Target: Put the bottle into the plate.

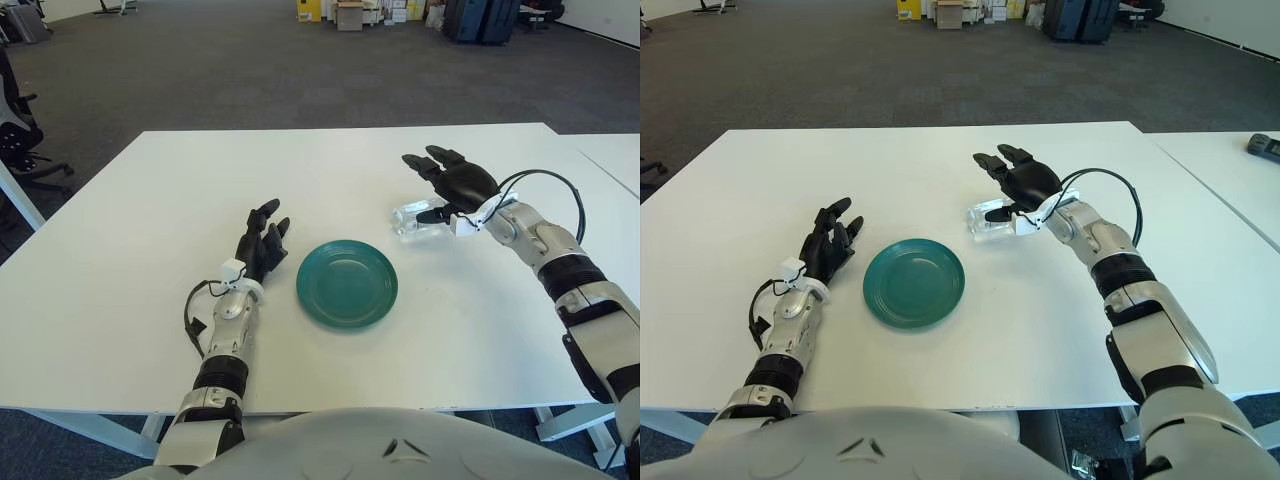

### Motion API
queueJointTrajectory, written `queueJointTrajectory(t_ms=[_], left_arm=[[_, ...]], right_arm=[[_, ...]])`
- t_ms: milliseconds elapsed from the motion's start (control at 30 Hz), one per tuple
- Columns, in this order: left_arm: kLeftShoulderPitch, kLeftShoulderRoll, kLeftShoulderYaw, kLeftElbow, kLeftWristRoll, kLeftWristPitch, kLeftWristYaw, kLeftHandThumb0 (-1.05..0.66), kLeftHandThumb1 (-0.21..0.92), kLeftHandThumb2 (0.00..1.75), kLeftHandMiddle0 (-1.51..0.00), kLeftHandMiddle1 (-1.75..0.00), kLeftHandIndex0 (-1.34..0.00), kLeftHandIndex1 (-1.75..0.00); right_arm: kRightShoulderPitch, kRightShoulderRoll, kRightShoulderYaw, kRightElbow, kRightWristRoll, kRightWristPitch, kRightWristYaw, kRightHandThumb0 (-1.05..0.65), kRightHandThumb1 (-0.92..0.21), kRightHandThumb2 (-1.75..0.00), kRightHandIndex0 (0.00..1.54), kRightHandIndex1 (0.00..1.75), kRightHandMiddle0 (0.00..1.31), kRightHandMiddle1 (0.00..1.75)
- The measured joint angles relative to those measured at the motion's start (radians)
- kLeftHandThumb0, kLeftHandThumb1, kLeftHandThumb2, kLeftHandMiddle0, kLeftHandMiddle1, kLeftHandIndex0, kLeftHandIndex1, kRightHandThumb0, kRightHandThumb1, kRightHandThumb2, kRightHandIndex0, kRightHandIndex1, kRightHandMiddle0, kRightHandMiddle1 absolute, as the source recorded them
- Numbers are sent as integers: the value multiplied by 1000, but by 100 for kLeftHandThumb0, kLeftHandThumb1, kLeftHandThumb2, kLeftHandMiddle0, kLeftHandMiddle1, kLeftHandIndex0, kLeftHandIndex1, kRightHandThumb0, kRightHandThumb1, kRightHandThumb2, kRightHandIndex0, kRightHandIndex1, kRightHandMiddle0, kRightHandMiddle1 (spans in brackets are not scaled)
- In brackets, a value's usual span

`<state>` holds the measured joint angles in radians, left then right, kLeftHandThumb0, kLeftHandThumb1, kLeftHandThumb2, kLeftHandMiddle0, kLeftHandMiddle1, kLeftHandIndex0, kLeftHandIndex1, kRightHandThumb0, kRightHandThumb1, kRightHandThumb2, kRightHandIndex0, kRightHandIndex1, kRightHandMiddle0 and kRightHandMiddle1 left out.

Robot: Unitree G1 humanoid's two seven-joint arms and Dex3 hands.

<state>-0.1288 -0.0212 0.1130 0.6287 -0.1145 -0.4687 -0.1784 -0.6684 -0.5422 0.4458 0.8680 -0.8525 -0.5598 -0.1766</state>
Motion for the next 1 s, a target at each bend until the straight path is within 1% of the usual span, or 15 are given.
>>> queueJointTrajectory(t_ms=[200,467,667,1000], left_arm=[[0,1,2,0,0,0,0,-80,92,98,-58,-2,-1,-85],[0,1,2,-2,-3,0,-4,-80,92,97,-58,-2,-2,-86],[0,1,2,-3,-6,0,-5,-80,92,97,-59,-2,-2,-86],[0,-1,2,-22,-17,0,-5,-81,92,95,-60,-3,-3,-87]], right_arm=[[-35,46,43,140,1,-12,-28,-105,-92,-59,1,0,0,5],[-74,98,101,273,-6,-3,-79,-105,-92,-59,2,1,1,6],[-110,126,142,341,-20,12,-101,-105,-92,-57,3,1,0,6],[-126,146,186,401,-23,32,-94,-105,-92,-54,0,0,0,6]])
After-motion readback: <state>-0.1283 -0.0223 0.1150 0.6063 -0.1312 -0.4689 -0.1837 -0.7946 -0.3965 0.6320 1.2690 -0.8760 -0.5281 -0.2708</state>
